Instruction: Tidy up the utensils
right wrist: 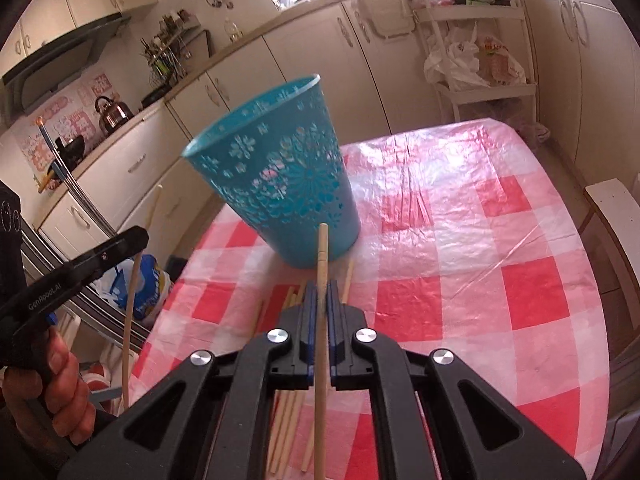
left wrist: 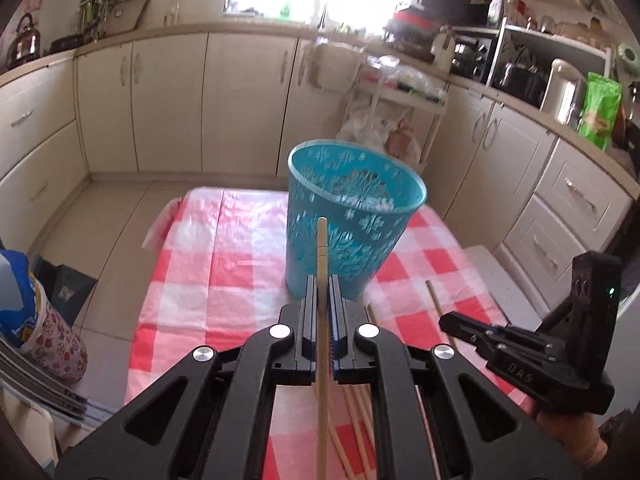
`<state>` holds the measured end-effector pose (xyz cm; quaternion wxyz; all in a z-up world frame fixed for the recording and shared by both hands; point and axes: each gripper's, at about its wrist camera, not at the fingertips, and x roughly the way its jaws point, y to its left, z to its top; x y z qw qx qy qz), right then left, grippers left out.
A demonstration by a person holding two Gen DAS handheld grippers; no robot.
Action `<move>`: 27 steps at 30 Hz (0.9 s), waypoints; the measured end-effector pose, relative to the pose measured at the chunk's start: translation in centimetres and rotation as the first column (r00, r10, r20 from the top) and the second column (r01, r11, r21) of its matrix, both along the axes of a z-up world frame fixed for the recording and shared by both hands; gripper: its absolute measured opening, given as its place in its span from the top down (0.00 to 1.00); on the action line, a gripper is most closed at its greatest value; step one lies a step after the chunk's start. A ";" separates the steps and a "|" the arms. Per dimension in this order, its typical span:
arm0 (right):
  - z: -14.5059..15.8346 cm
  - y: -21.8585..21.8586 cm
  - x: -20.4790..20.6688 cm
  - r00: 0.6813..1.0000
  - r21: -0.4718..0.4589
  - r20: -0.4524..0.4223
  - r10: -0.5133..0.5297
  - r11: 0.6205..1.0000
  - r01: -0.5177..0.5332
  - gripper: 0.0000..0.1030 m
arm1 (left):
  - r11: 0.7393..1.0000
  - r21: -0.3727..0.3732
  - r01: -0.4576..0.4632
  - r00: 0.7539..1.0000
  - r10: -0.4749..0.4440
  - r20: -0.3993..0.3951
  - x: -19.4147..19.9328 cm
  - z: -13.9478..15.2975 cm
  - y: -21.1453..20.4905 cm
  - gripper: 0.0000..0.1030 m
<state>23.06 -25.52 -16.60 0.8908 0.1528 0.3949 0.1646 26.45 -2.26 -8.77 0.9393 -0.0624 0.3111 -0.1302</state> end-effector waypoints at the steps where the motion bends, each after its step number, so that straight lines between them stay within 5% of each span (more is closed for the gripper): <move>1: 0.5 0.2 -0.4 0.999 0.004 0.032 -0.002 1.000 0.002 0.94 | 1.000 -0.015 0.002 0.999 -0.002 0.042 -0.1 1.0 0.0 0.95; 5: 1.9 0.5 -0.7 0.994 0.023 0.105 -0.015 1.000 0.012 0.94 | 0.998 -0.069 0.003 0.984 0.009 0.176 0.5 4.4 -0.4 0.95; 13: 2.0 -0.6 -0.6 0.992 0.075 0.108 -0.059 0.996 0.051 0.94 | 0.987 -0.163 -0.011 0.939 0.067 0.339 4.8 9.0 -1.2 0.95; 20: 1.9 -1.1 -0.8 0.991 0.107 0.110 -0.079 0.992 0.067 0.94 | 0.976 -0.215 -0.032 0.908 0.118 0.403 9.1 10.7 -2.3 0.95; 27: 2.2 -1.5 -1.0 0.989 0.125 0.119 -0.089 0.989 0.074 0.94 | 0.971 -0.221 -0.093 0.903 0.176 0.392 12.4 8.5 -2.7 0.95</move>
